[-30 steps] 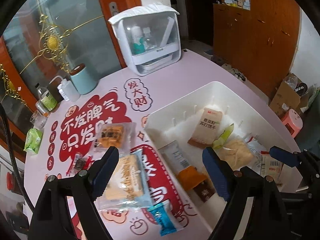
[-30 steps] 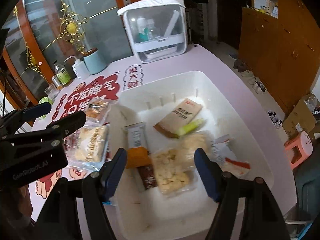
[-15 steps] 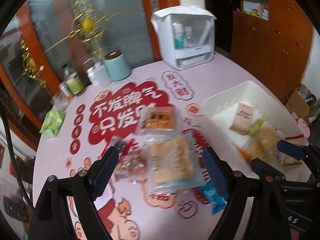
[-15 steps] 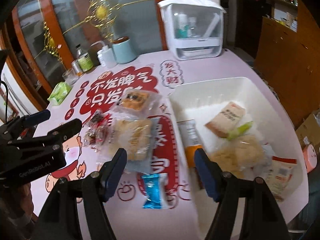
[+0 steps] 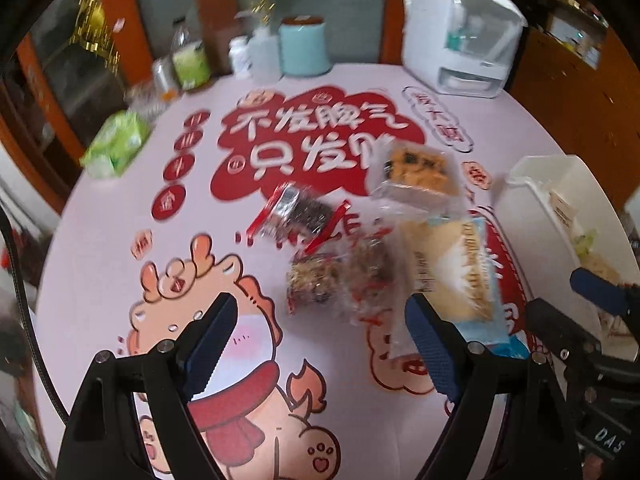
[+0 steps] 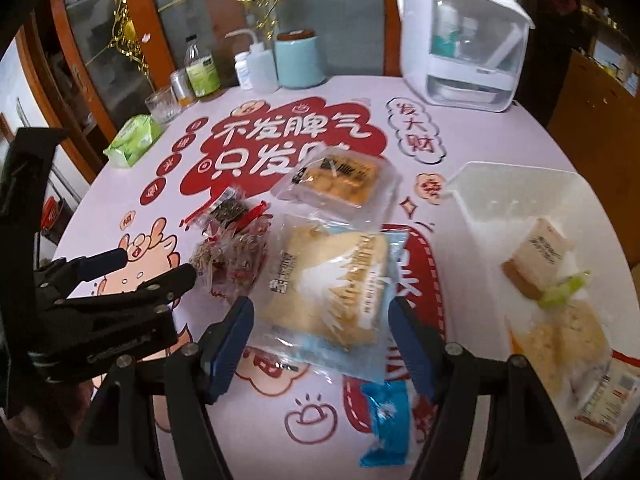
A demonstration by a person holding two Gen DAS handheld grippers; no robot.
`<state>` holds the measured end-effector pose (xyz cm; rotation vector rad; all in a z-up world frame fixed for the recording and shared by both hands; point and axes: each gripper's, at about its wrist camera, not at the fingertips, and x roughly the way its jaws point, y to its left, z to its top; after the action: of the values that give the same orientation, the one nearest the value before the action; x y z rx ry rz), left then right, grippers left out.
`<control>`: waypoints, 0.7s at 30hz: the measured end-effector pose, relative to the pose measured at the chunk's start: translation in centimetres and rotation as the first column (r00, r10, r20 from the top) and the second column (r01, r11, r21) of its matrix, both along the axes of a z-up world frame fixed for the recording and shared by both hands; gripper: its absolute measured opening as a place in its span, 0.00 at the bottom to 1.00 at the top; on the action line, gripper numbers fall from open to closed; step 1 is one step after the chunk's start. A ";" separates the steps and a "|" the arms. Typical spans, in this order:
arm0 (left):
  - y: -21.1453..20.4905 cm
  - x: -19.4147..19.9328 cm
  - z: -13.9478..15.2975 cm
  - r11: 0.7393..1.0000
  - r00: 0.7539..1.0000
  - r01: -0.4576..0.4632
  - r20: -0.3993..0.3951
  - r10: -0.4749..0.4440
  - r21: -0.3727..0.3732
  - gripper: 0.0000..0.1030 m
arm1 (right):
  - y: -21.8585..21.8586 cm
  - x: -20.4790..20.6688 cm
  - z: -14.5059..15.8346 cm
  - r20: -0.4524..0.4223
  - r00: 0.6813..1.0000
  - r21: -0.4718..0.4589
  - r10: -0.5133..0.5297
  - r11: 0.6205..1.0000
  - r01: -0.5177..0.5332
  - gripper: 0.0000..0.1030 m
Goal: Organize snacks
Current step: 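Move both open tools back over the nut bags on the table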
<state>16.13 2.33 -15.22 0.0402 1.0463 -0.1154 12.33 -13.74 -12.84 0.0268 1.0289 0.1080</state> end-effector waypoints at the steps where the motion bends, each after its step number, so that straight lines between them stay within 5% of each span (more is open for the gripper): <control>1: 0.2 0.3 -0.6 1.000 1.000 -0.010 -0.010 0.010 -0.003 0.82 | 0.2 0.3 -0.4 -0.008 1.000 0.000 0.004 1.000 -0.004 0.69; 12: 1.3 4.4 -5.8 0.992 0.986 -0.083 -0.153 0.068 -0.099 0.82 | 0.9 1.6 -2.4 -0.049 0.999 0.004 0.018 1.000 -0.018 0.69; 21: 2.1 6.2 -7.5 0.987 0.979 -0.126 -0.174 0.107 -0.102 0.83 | 1.2 2.8 -2.6 -0.046 0.999 0.035 0.026 0.999 -0.025 0.68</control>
<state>22.33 4.47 -22.72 -0.1346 1.2062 -0.0717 15.17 -12.58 -15.48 0.0475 1.0738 0.1490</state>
